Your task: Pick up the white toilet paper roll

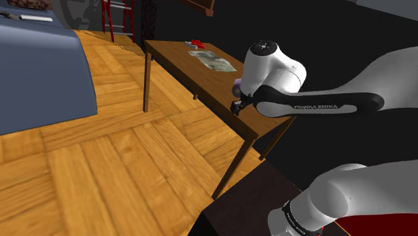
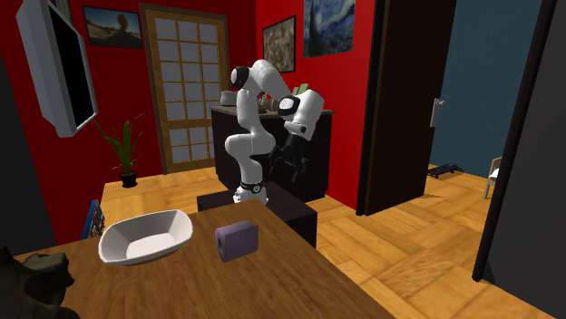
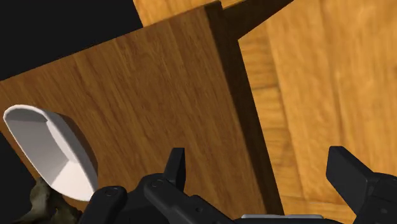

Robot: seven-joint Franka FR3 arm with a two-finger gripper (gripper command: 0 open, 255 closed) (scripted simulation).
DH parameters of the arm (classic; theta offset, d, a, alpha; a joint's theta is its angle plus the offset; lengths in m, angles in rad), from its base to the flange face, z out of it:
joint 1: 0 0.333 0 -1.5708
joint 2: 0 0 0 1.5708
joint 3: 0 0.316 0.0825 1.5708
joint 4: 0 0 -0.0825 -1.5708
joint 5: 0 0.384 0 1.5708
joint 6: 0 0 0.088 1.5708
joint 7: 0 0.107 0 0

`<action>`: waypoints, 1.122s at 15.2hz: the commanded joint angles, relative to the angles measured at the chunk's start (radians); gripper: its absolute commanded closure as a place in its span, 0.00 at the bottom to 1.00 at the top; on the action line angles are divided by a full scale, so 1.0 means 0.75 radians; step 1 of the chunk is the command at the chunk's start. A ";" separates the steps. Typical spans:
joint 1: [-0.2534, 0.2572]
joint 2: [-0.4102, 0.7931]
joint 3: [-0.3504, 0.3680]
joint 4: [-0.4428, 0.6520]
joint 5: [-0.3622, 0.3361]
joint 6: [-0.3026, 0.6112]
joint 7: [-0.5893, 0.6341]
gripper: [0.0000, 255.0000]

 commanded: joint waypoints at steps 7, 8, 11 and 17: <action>-0.326 0.419 0.254 0.193 -0.679 0.100 0.711 0.00; -0.349 0.476 0.271 0.230 -0.768 0.072 0.796 0.00; -0.380 0.645 0.293 0.349 -1.011 -0.044 1.016 0.00; -0.346 0.942 0.245 0.601 -1.378 -0.319 1.307 0.00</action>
